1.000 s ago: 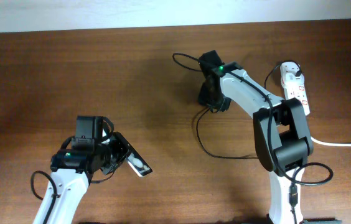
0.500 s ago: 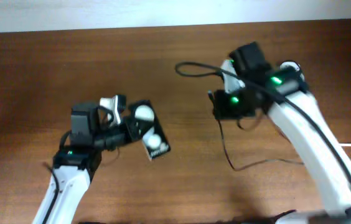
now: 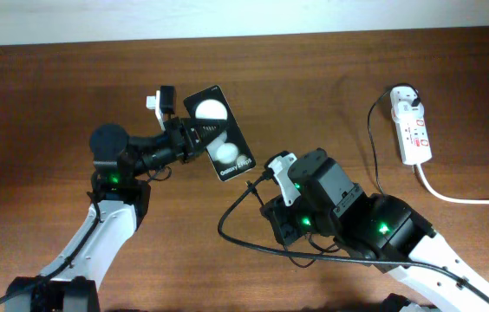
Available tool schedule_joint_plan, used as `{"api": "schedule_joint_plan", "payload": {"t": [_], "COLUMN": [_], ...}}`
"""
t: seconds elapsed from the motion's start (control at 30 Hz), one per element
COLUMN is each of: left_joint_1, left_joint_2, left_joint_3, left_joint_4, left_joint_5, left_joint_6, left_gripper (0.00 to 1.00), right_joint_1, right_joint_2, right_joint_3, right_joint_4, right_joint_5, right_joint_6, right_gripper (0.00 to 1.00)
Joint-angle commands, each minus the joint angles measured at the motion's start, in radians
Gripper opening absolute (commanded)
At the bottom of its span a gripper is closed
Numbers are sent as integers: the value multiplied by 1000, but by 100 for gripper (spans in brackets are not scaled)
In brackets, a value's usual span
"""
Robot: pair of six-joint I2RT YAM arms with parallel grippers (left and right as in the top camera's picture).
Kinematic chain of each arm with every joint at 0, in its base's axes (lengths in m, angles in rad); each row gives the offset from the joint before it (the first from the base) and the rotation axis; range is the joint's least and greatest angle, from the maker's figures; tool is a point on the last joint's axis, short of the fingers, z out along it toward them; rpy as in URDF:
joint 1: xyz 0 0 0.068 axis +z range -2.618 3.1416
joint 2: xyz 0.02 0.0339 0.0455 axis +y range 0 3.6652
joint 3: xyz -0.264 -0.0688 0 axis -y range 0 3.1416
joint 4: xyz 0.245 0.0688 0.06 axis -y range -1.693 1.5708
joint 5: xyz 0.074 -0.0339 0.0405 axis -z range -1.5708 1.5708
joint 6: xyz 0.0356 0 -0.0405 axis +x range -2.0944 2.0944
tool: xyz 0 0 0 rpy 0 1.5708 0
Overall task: Plug charger to phone and switch on socket
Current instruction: 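Insert the USB-C plug into the phone's bottom port with the right gripper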
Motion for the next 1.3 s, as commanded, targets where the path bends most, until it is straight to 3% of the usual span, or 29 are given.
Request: {"api": "schedule_joint_plan", "payload": {"t": [0.0, 0.4, 0.57, 1.27], "left_joint_1": [1, 1, 1, 0], "left_joint_2": [-5, -5, -5, -5], "left_joint_3": [16, 16, 16, 16], "left_joint_4": [9, -47, -47, -47], "left_joint_5": [18, 18, 18, 60], "left_joint_6": [-13, -93, -82, 7], "left_gripper": [0, 0, 0, 0], "right_joint_1": [6, 57, 72, 71], "right_joint_2": [-2, 2, 2, 51], "right_joint_3": [1, 2, 2, 2], "right_joint_4": [24, 53, 57, 111], "right_joint_5": [-8, 24, 132, 102], "right_joint_6": [9, -71, -8, 42], "right_gripper": [4, 4, 4, 4]}}
